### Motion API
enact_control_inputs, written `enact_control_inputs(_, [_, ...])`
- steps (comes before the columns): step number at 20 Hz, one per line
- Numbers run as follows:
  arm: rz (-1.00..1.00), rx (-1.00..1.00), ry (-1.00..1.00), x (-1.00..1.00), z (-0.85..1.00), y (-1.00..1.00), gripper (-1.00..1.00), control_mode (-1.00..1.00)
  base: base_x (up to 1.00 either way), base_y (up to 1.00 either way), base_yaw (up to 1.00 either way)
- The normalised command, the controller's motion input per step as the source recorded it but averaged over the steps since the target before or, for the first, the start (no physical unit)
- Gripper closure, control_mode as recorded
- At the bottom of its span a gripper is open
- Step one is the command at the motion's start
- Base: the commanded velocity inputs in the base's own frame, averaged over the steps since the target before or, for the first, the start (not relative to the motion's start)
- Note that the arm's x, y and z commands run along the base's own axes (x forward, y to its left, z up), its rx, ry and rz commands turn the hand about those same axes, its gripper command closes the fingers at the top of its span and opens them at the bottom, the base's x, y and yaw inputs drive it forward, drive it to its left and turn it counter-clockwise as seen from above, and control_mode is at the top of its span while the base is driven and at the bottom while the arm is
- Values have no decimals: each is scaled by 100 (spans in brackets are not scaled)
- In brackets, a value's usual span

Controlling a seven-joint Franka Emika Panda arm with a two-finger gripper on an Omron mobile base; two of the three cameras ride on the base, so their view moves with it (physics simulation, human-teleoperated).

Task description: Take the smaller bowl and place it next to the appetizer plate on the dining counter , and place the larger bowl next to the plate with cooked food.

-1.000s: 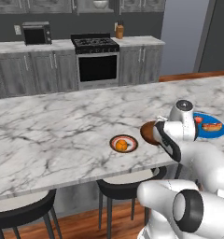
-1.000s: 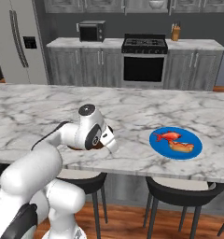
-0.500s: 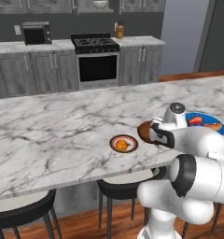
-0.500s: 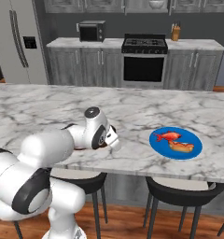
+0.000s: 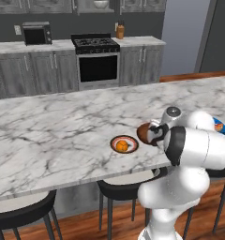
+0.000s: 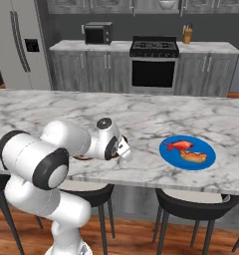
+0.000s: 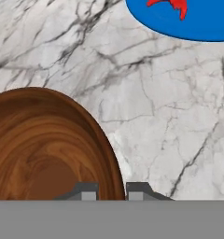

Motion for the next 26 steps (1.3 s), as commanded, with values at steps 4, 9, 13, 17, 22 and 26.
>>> enact_control_inputs(4, [0,0,0,35,-21,-7,100,-100,0,0,0])
enact_control_inputs(9, [0,0,0,31,-7,-9,-100,-100,0,0,0])
enact_control_inputs(13, [0,0,0,8,0,-6,-100,-100,0,0,0])
enact_control_inputs(17, [0,0,-5,-40,75,3,-100,-100,0,0,0])
enact_control_inputs(22, [0,0,-11,-77,100,9,-100,-100,0,0,0])
enact_control_inputs(26, [5,0,-5,-100,100,3,-100,-100,0,0,0])
